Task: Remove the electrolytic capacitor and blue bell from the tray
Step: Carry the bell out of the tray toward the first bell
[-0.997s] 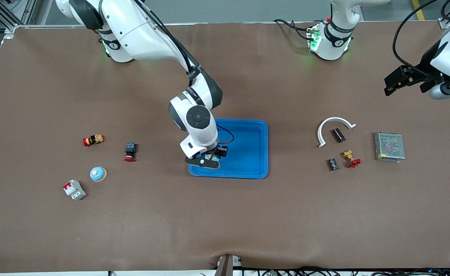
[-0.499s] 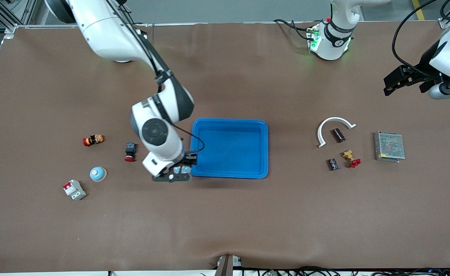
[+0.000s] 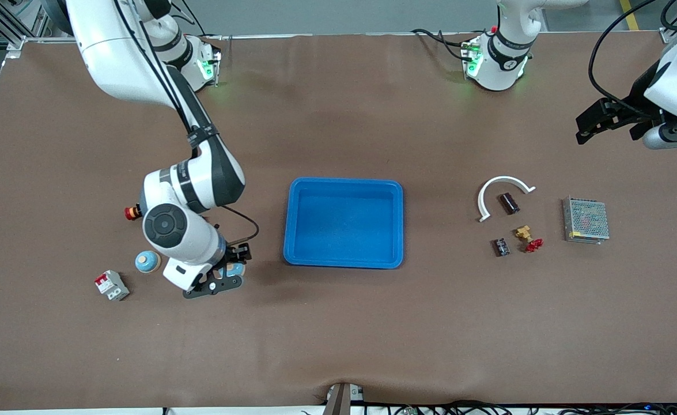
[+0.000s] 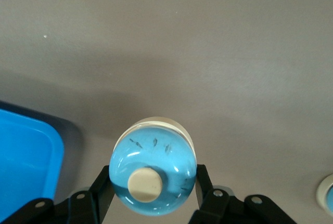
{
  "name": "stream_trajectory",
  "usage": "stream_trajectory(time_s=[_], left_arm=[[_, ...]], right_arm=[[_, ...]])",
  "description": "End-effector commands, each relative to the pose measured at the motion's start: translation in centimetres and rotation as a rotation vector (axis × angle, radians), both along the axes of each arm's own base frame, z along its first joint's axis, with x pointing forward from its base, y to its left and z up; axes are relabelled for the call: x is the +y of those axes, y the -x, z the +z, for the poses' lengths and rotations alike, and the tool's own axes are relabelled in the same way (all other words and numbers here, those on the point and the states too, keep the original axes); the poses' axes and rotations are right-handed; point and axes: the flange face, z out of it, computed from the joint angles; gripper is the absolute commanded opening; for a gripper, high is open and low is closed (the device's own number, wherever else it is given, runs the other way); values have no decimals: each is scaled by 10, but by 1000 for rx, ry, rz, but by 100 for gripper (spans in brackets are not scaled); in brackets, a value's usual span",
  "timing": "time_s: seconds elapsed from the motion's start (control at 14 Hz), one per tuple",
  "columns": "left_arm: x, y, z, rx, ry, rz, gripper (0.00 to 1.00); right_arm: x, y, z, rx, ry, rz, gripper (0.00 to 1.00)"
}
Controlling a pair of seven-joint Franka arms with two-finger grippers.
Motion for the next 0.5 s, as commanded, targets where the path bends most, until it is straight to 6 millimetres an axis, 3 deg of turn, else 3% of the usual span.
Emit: stream_trajectory(time_s=[0.0, 0.28, 0.43], left_arm=[[4, 0, 3, -8, 20, -5, 100], [15, -1, 2, -5, 20, 15, 100], [15, -1, 2, -5, 21, 15, 100]], right_arm=[[-45, -11, 3, 9, -10, 141, 54], [-95, -25, 0, -8, -18, 289, 54], [-120, -29, -13, -19, -17, 363, 54]])
